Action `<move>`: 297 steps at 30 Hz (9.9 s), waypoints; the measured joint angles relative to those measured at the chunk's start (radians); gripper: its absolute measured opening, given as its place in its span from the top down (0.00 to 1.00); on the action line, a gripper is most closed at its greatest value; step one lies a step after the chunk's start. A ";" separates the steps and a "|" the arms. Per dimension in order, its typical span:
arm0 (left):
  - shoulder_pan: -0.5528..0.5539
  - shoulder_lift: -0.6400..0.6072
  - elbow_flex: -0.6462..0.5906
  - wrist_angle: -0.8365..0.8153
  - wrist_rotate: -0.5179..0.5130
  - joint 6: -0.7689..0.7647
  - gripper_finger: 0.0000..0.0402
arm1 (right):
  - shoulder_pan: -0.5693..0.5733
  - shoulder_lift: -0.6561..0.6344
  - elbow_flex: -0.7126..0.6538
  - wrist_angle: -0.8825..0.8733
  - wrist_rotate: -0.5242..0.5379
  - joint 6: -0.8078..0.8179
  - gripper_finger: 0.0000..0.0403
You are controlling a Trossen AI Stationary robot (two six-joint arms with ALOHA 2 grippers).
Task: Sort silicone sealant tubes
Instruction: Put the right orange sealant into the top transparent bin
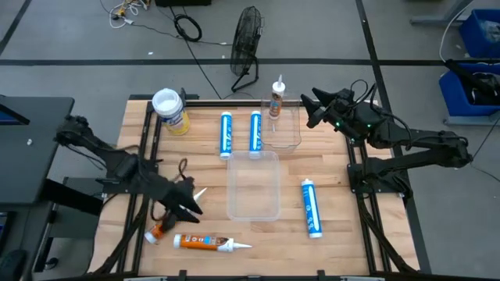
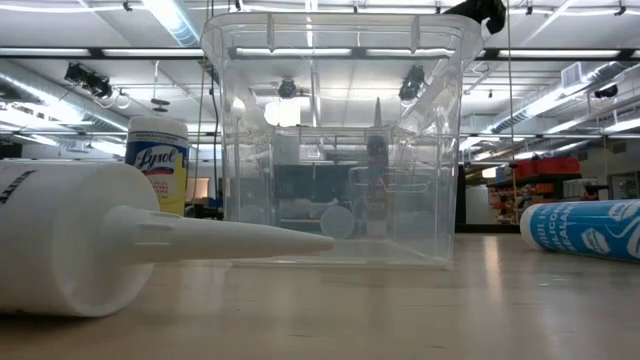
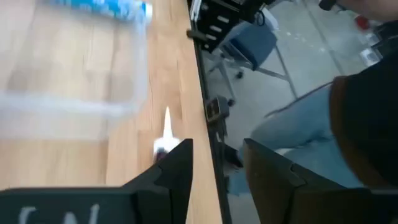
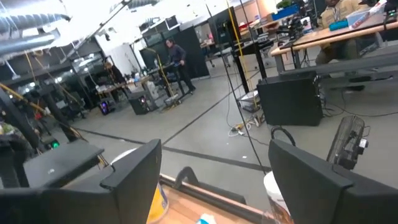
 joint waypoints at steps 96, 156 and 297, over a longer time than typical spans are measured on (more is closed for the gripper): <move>-0.211 0.762 0.059 0.071 -0.155 -0.309 0.33 | 0.052 -0.131 0.000 -0.236 -0.063 0.026 0.26; 0.199 0.756 0.960 -0.264 -0.154 0.003 0.47 | 0.052 -0.269 0.000 -0.072 -0.535 0.154 0.26; 0.785 0.473 1.268 -0.815 -0.278 0.433 0.37 | -0.170 0.433 0.162 -0.037 -0.139 -0.214 0.47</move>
